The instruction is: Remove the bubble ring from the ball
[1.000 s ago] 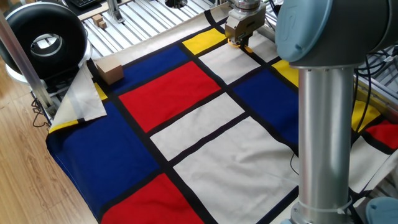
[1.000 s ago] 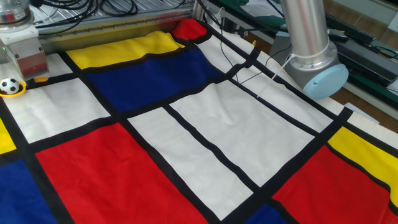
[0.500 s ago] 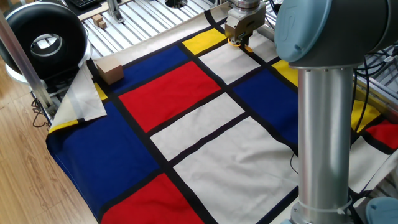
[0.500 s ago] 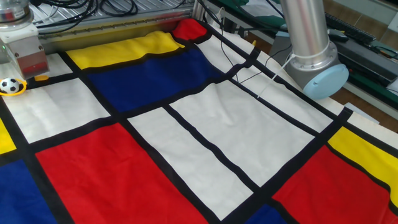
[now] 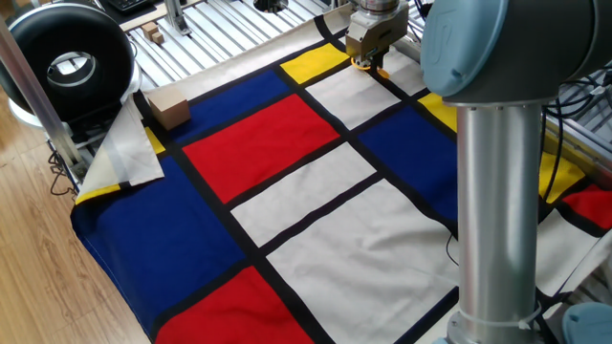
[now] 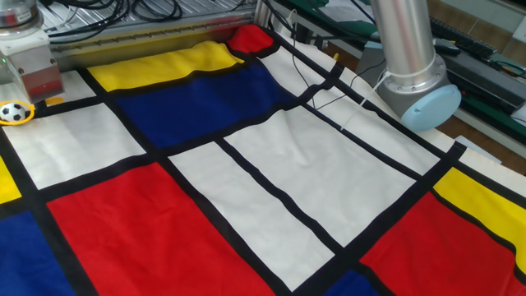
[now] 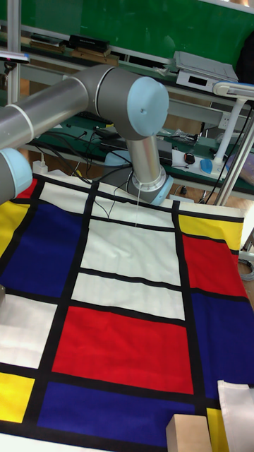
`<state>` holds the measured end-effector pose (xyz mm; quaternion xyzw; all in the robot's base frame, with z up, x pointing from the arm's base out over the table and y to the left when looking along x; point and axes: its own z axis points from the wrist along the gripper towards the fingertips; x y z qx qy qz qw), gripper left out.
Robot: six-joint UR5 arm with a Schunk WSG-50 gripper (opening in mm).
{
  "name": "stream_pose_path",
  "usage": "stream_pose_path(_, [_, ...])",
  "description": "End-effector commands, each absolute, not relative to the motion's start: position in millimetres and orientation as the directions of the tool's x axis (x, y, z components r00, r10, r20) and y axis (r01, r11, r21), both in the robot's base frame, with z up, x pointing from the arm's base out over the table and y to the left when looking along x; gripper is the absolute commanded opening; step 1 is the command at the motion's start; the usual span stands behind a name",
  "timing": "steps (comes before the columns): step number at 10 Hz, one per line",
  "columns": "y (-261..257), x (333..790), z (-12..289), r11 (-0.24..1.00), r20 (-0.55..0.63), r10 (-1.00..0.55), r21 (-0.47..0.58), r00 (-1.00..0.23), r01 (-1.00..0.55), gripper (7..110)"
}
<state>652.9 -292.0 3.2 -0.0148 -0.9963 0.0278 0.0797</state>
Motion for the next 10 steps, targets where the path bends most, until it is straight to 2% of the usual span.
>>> stream_pose_path(1, [-291, 654, 8, 0.998, 0.162, 0.04, -0.059, -0.986, 0.031, 7])
stream_pose_path(10, [-291, 651, 29, 0.996, 0.191, 0.057, -0.078, -0.98, 0.043, 7])
